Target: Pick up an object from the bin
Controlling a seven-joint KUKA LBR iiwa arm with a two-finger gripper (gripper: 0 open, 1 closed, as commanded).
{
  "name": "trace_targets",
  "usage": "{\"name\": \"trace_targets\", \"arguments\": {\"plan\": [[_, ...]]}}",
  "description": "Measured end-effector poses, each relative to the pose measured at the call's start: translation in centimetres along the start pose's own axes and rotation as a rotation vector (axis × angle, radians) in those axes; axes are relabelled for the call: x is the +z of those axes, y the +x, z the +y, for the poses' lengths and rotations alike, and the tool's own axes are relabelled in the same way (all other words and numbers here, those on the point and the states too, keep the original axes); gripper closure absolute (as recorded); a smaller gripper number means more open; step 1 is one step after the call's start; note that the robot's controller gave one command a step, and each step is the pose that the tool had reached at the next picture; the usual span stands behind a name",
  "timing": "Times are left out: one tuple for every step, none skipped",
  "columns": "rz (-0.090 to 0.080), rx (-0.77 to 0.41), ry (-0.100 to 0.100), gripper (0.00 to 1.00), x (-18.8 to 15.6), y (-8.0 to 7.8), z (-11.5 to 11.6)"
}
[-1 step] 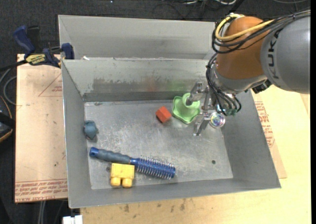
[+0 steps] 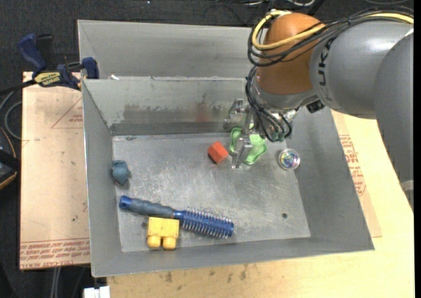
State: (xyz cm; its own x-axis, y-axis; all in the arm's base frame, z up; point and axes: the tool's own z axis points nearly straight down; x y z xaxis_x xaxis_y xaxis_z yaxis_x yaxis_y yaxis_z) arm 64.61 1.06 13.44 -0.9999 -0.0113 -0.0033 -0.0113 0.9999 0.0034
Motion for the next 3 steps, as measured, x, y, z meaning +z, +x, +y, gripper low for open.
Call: {"name": "trace_targets", "arguments": {"plan": [[-0.003, 0.008, 0.001, 0.0, 6.2, -0.2, 0.5], [-0.013, 0.007, 0.001, 1.0, 5.6, -0.4, 0.6], [-0.005, 0.398, 0.0, 1.0, 5.1, 1.2, 0.1]]}}
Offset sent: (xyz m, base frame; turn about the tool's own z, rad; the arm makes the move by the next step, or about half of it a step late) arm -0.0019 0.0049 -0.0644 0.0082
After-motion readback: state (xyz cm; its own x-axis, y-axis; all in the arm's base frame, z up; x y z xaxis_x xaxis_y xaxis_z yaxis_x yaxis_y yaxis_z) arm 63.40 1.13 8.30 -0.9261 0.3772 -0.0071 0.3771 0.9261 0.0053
